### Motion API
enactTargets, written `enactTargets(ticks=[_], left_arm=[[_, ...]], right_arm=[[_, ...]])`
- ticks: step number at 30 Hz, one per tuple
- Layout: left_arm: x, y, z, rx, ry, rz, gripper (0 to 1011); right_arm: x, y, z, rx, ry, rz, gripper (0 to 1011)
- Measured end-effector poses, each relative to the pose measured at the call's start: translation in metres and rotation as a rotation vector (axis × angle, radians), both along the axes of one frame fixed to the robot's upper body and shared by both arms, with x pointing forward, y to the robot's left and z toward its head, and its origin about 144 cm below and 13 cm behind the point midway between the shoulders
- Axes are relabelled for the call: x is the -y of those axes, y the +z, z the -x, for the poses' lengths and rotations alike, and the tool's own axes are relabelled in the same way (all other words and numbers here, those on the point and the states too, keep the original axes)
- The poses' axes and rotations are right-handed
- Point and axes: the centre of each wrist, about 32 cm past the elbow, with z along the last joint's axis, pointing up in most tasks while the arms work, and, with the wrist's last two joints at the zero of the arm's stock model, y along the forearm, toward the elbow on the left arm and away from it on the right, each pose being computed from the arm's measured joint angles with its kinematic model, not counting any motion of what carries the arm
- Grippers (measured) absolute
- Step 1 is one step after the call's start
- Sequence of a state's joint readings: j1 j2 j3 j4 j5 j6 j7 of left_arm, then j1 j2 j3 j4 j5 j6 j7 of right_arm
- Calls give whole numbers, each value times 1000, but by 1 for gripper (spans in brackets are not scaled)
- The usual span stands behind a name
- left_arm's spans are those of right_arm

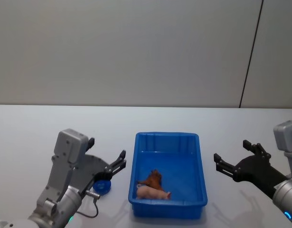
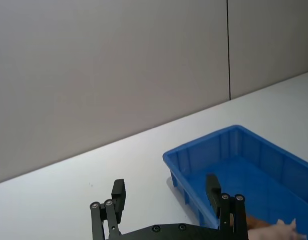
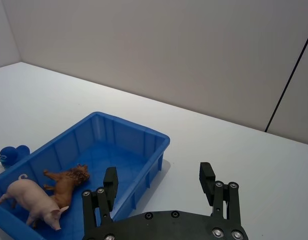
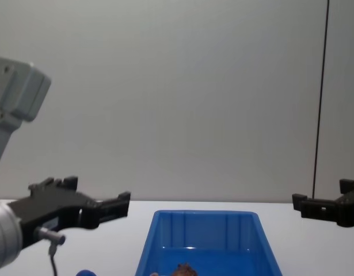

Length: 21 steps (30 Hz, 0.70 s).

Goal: Pick up the two dolls from the table and place them into the box.

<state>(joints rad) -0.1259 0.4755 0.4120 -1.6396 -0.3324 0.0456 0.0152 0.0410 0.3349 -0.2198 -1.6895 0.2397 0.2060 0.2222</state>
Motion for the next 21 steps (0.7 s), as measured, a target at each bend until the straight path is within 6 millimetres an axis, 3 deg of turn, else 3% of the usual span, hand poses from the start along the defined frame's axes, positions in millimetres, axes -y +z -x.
enactTargets(ticks=[12,21], left_arm=[[-20,-19,-3,-118,-21,1,1003],[-33,-32,-17,-202,-45,-7,1003]], right_arm=[[1,0,0,1,-2,-1,1000],[2,0,1,2,-3,-1,1001]])
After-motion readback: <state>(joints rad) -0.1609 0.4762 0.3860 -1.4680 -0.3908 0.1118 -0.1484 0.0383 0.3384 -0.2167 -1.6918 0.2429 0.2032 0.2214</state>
